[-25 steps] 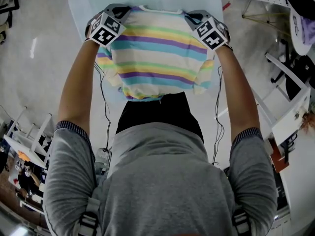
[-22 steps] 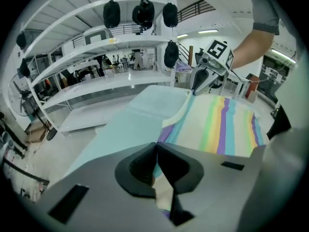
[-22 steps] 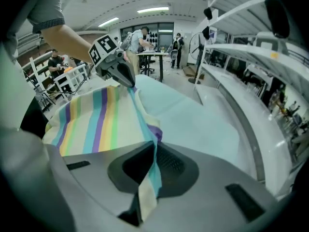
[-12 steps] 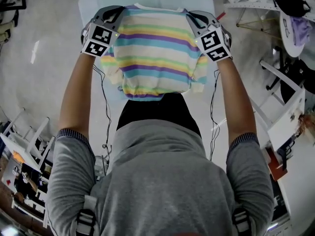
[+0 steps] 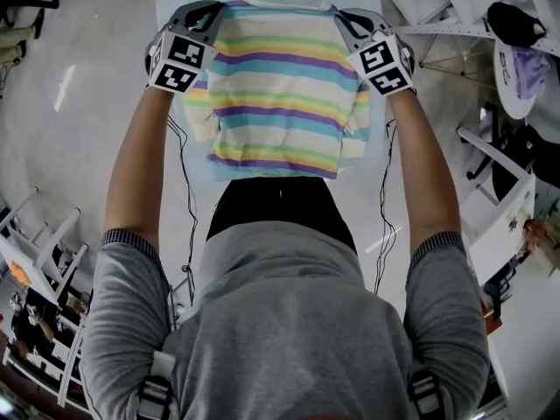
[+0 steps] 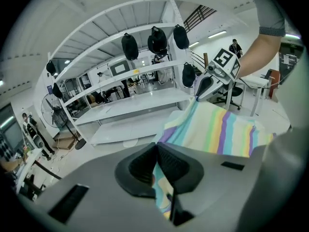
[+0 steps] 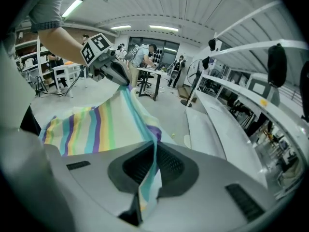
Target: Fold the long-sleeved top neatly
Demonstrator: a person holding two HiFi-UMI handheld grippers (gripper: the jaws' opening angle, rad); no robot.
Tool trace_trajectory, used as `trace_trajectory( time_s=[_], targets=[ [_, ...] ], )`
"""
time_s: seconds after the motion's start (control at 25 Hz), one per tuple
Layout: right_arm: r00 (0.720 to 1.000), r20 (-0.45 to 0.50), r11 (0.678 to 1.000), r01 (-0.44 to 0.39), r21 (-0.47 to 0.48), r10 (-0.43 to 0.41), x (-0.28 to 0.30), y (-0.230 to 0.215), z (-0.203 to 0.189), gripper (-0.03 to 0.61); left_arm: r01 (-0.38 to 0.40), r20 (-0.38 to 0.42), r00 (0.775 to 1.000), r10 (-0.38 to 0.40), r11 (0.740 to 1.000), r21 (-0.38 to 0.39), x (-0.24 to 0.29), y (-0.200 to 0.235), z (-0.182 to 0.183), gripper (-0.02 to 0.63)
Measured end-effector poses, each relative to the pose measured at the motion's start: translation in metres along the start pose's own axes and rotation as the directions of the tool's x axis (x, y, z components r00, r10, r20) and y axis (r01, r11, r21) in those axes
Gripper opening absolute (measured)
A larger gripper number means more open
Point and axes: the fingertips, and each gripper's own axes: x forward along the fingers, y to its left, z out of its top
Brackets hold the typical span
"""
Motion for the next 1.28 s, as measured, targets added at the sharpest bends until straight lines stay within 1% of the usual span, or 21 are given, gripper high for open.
trace_trajectory(
  time_s=[0.12, 0.28, 0.4, 0.48, 0.6, 0.76, 0.92, 1.0, 1.04, 1.08, 1.16, 1.2, 1.28],
  targets=[
    [1.0, -0.003, 1.0, 0.006, -0.019, -0.006, 0.021, -0.011, 0.007, 0.029, -0.032, -0.012, 0.999, 0.032, 0.999, -0.023, 0.013, 0.015, -0.009, 0.026],
    [0.999, -0.011, 0.999, 0.037, -0.029, -0.037, 0.056, -0.03, 0.01, 0.029, -0.045, -0.03, 0.999, 0.044, 0.999, -0.031, 0.039, 0.041, -0.021, 0.026],
    [0.999, -0.029, 1.0, 0.022, -0.022, -0.022, 0.091, -0.037, 0.006, 0.029, -0.05, -0.055, 0.997, 0.048, 0.998, -0.027, 0.064, 0.058, -0.039, 0.026],
    [0.999, -0.048, 1.0, 0.007, -0.002, -0.007, 0.114, -0.04, 0.001, 0.029, -0.042, -0.076, 0.996, 0.039, 0.998, -0.043, 0.08, 0.066, -0.054, 0.026],
    [0.996, -0.085, 1.0, -0.001, 0.011, 0.002, 0.144, -0.047, -0.012, 0.029, -0.031, -0.107, 0.994, 0.023, 0.997, -0.075, 0.107, 0.072, -0.074, 0.026],
    [0.993, -0.121, 1.0, 0.005, 0.006, -0.004, 0.17, -0.055, -0.029, 0.029, -0.034, -0.147, 0.989, 0.022, 0.996, -0.078, 0.136, 0.074, -0.09, 0.026],
    [0.989, -0.144, 0.999, 0.036, -0.029, -0.04, 0.183, -0.059, -0.034, 0.029, -0.046, -0.169, 0.985, 0.029, 0.995, -0.094, 0.148, 0.076, -0.102, 0.028],
    [0.987, -0.157, 0.999, 0.025, -0.033, -0.03, 0.188, -0.054, -0.035, 0.035, -0.043, -0.17, 0.985, 0.022, 0.992, -0.121, 0.15, 0.075, -0.105, 0.029],
    [0.987, -0.161, 1.0, 0.006, -0.015, -0.009, 0.19, -0.051, -0.036, 0.047, -0.037, -0.165, 0.986, 0.014, 0.989, -0.14, 0.15, 0.074, -0.106, 0.032],
    [0.986, -0.164, 1.0, -0.017, 0.014, 0.019, 0.191, -0.047, -0.037, 0.09, -0.031, -0.157, 0.988, 0.005, 0.987, -0.159, 0.149, 0.074, -0.106, 0.059],
    [0.985, -0.159, 0.995, -0.056, 0.082, 0.068, 0.189, -0.042, -0.038, 0.188, -0.028, -0.137, 0.991, 0.001, 0.98, -0.196, 0.141, 0.075, -0.103, 0.186],
    [0.986, -0.149, 0.992, -0.062, 0.114, 0.078, 0.185, -0.042, -0.037, 0.215, -0.037, -0.128, 0.992, 0.009, 0.976, -0.214, 0.134, 0.078, -0.102, 0.198],
    [0.99, -0.118, 0.983, -0.053, 0.173, 0.075, 0.17, -0.046, -0.035, 0.23, -0.069, -0.116, 0.992, 0.042, 0.967, -0.247, 0.114, 0.083, -0.103, 0.198]
  ],
)
